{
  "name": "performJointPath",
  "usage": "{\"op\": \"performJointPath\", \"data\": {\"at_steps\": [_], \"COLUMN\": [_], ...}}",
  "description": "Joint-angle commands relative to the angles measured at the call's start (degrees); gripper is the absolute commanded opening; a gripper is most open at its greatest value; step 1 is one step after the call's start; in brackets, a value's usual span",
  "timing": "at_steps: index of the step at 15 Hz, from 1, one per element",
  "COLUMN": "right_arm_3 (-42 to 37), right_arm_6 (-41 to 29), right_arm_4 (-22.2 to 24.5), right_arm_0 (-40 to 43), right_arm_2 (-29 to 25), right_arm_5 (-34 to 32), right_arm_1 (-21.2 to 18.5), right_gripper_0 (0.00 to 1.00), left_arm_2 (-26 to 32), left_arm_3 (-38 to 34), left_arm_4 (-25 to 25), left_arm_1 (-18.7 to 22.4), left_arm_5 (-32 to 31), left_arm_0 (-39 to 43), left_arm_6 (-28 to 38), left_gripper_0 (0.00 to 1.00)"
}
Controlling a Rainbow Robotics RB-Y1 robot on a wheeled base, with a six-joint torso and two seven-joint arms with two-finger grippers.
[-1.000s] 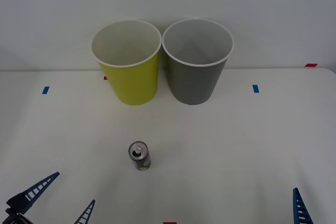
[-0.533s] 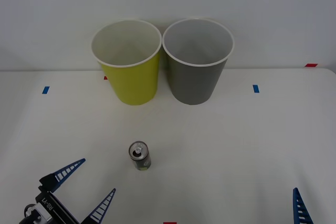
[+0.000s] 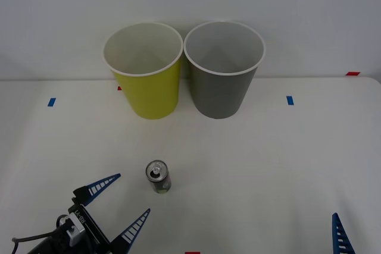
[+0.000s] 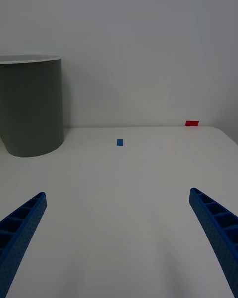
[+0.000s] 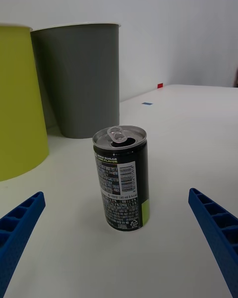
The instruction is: Put cans in the gray bin and PET bottles in the light green bin.
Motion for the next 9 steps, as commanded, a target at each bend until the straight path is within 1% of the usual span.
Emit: {"op": "performJointPath", "data": {"at_steps": [1,6,7,9], "right_arm_3": [0.0,0.0,0.0,0.0], "right_arm_6": [0.0,0.0,0.0,0.0], "right_arm_4": [0.0,0.0,0.0,0.0], "right_arm_0": [0.0,0.0,0.0,0.0], "right_arm_2": [0.0,0.0,0.0,0.0], "right_arm_5": [0.0,0.0,0.0,0.0], "right_arm_1": [0.0,0.0,0.0,0.0], "right_gripper_0": [1.0,1.0,1.0,1.0], "left_arm_2": [-1.63,-2.07,-2.51,-7.52], "left_arm_3": [2.82,5.63,6.16,6.68], "left_arm_4": [0.18,0.18,0.97,6.25], "left_arm_1": [-1.55,-5.86,-6.39,-6.65], "left_arm_5": [0.0,0.53,0.53,0.53], "left_arm_0": [-2.91,-5.1,-5.81,-9.67], "left_arm_6": [-0.05,0.39,0.39,-0.05], "left_gripper_0": [1.0,1.0,1.0,1.0]}}
